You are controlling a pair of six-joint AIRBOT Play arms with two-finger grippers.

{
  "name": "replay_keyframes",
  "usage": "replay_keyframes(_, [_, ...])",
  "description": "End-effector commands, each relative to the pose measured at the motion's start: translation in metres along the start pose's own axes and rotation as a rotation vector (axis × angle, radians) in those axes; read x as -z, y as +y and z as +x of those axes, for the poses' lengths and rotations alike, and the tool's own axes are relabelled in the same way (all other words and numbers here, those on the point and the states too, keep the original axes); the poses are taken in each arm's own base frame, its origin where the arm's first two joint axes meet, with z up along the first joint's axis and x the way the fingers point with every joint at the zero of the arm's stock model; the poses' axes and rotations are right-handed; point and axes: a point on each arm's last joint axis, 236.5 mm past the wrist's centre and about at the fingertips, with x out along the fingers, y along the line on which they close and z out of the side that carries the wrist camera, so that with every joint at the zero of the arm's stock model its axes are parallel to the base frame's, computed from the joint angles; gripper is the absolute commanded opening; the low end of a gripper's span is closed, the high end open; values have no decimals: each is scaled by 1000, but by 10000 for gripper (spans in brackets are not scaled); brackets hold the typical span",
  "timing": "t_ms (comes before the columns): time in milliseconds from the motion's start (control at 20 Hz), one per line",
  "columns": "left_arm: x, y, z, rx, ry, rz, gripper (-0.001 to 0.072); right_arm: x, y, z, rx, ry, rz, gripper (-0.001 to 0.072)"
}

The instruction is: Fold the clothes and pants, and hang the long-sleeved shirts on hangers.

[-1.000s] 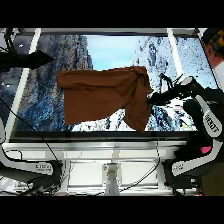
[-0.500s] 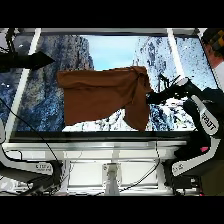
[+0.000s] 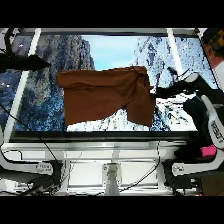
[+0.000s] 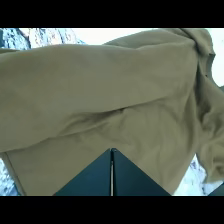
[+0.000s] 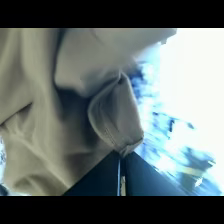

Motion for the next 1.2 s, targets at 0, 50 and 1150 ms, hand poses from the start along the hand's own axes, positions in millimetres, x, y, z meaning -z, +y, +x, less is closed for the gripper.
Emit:
replay_keyframes(0, [0, -9, -20, -23, -3, 12, 15, -3, -21, -59, 75, -92, 21, 15])
replay_keyframes(50, [4, -8, -25, -47, 11, 9, 15, 1, -25, -69, 84, -102, 33, 15])
replay_keyframes(1150, [289, -25, 36, -74, 307, -391, 624, 57, -68, -41, 125, -98, 236, 16])
